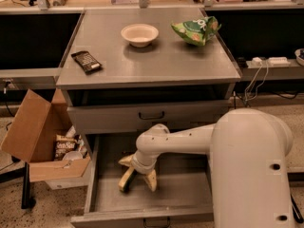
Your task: Pick sponge from middle drawer and place on counter
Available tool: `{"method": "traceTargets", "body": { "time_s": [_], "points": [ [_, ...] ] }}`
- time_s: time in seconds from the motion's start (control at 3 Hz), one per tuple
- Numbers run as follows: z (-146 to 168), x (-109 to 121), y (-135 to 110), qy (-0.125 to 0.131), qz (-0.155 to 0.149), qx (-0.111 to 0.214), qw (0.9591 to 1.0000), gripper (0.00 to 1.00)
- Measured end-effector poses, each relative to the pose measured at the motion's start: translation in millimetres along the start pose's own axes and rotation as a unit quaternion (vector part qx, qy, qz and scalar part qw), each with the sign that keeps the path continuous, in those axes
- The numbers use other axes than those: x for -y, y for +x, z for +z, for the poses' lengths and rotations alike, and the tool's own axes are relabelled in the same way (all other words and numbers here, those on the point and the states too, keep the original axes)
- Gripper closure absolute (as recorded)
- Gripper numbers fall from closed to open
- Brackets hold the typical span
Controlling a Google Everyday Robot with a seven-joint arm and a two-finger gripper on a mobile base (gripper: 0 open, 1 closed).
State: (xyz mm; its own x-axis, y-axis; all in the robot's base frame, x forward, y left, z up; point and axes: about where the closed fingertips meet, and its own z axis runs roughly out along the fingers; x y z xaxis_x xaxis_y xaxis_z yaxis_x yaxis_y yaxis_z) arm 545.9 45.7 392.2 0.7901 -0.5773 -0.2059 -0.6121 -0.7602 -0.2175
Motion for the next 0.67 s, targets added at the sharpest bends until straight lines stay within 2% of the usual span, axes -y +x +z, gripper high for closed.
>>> {"method": "traceTargets", "body": {
  "time_s": [0.33, 0.67],
  "points": [
    [11.6, 2.8, 0.0, -0.006, -0.005, 0.011, 0.9999, 0.16],
    [17.1, 6.9, 1.0, -0.004, -0.007, 0.017, 0.9998, 0.4]
  ]
}}
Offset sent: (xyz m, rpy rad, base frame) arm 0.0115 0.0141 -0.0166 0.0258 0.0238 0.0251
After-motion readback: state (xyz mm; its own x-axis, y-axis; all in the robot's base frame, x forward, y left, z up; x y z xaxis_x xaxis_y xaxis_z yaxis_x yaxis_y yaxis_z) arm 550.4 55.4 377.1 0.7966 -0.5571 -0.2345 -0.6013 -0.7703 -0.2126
